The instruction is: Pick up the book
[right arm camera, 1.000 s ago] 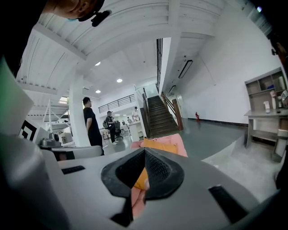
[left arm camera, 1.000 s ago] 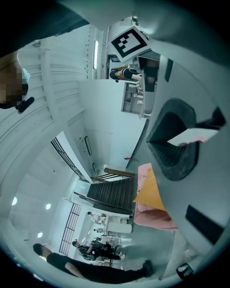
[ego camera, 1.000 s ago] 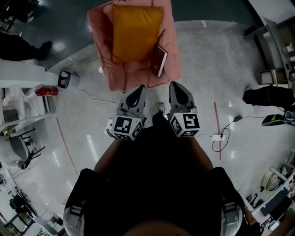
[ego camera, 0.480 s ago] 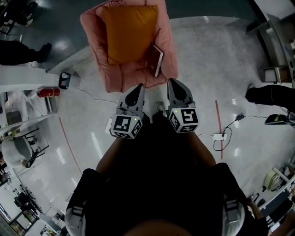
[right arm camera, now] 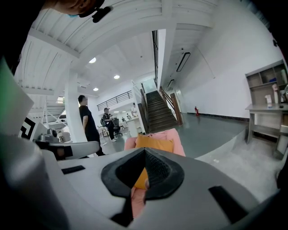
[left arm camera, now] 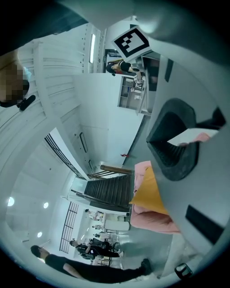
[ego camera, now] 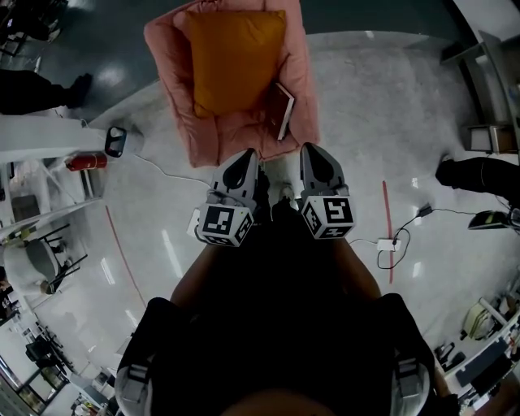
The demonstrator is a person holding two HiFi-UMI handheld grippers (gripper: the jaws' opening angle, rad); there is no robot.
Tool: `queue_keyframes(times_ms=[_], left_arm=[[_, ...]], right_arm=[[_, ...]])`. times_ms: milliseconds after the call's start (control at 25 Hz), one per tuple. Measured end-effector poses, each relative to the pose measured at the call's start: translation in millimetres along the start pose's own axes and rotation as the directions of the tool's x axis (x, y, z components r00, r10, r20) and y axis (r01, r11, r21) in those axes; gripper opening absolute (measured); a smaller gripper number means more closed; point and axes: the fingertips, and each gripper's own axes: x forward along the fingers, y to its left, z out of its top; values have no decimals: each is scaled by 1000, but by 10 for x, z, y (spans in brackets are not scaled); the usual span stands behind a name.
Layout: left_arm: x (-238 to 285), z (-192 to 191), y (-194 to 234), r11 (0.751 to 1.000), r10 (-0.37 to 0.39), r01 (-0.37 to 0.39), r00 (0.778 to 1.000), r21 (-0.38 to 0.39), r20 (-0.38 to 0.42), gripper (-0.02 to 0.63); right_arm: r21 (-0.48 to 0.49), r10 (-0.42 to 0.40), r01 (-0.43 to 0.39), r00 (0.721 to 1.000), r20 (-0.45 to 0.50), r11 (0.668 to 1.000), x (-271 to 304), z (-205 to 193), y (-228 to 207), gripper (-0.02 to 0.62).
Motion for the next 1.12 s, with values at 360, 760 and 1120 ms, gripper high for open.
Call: queue_keyframes(times_ms=[360, 760, 1120], left_arm=[[480, 131, 372, 999, -39, 39, 999, 4, -9, 8], [957, 48, 795, 998, -57, 56, 998, -6, -41, 8], [1378, -257, 1129, 997, -58, 52, 994, -63, -96, 8]], right_arm=[[7, -28, 28, 999, -36, 1000, 513, 35, -95, -6], [21, -50, 52, 995, -87, 998, 1079, -48, -217, -8], [27, -58, 64, 983, -174, 998, 1585, -404, -416, -8]])
